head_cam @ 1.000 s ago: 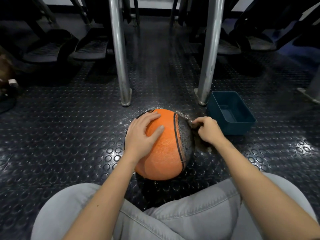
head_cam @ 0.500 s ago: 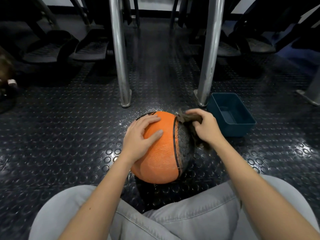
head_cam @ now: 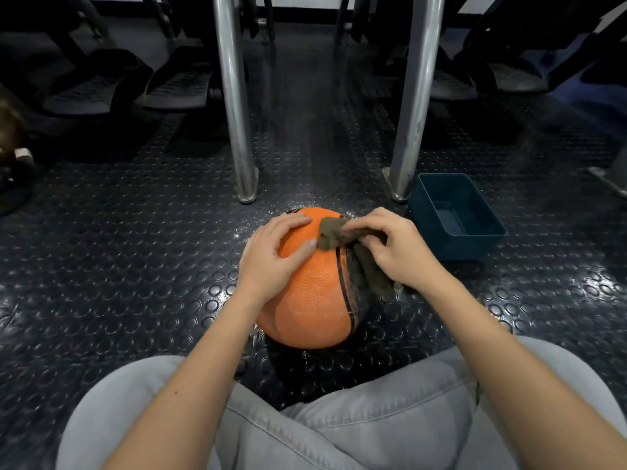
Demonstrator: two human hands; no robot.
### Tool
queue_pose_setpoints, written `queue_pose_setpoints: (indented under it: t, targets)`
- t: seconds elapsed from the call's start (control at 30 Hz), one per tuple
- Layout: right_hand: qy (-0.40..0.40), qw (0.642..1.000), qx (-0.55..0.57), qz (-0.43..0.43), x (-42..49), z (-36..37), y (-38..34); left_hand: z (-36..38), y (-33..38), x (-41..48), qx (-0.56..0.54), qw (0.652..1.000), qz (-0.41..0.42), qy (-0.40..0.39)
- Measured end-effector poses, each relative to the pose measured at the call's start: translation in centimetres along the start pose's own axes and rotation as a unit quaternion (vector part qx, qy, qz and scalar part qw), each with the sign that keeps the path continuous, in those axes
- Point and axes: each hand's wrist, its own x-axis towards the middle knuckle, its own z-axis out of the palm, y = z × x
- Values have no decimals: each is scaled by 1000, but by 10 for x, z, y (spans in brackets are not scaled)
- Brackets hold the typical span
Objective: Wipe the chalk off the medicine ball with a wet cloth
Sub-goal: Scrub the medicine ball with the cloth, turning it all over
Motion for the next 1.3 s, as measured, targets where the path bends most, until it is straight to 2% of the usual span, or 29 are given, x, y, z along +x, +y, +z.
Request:
queue_pose_setpoints:
  t: [0.13, 0.17, 0.3, 0.33, 0.47, 0.5, 0.67, 0.7, 0.83, 0.9, 1.0, 1.03, 1.13, 1.2, 1.3]
  targets:
    - [30, 989, -18, 143, 16, 2, 24, 1, -1, -3, 3, 1000, 1, 5]
    - [32, 989, -13, 145, 16, 2, 23, 2, 0, -3, 9, 1000, 0, 7]
    - [-18, 1000, 18, 10, 0, 0, -6, -1, -2, -2, 3, 1000, -1, 16]
    - [-17, 1000, 15, 7, 0, 0, -5, -2, -3, -3, -6, 1000, -3, 15]
    - [19, 988, -29, 148, 18, 1, 23, -1, -2, -6, -11, 1000, 0, 11]
    - [20, 987, -28, 155, 19, 1, 22, 0, 0, -5, -2, 1000, 1, 14]
    - [-21, 1000, -4, 15, -7, 0, -13, -1, -1, -5, -3, 1000, -3, 17]
    - [-17, 1000, -9, 24, -6, -2, -6, -1, -1, -5, -14, 1000, -4, 17]
    - [28, 984, -45, 170, 9, -2, 27, 2, 2, -8, -8, 1000, 6, 21]
    - [30, 989, -27, 144, 5, -1, 18, 4, 2, -7, 2, 1000, 6, 24]
    - [0, 1000, 10, 29, -10, -1, -8, 1, -1, -8, -11, 999, 8, 29]
    - [-1, 1000, 4, 28, -9, -1, -4, 0, -2, -8, -19, 999, 6, 30]
    - [21, 989, -36, 142, 6, 0, 24, 1, -1, -9, -21, 999, 4, 34]
    - [31, 983, -59, 174, 9, 2, 28, 4, 0, -8, -12, 999, 8, 39]
    - [28, 998, -11, 59, -6, 5, 2, 2, -4, -9, -14, 999, 1, 46]
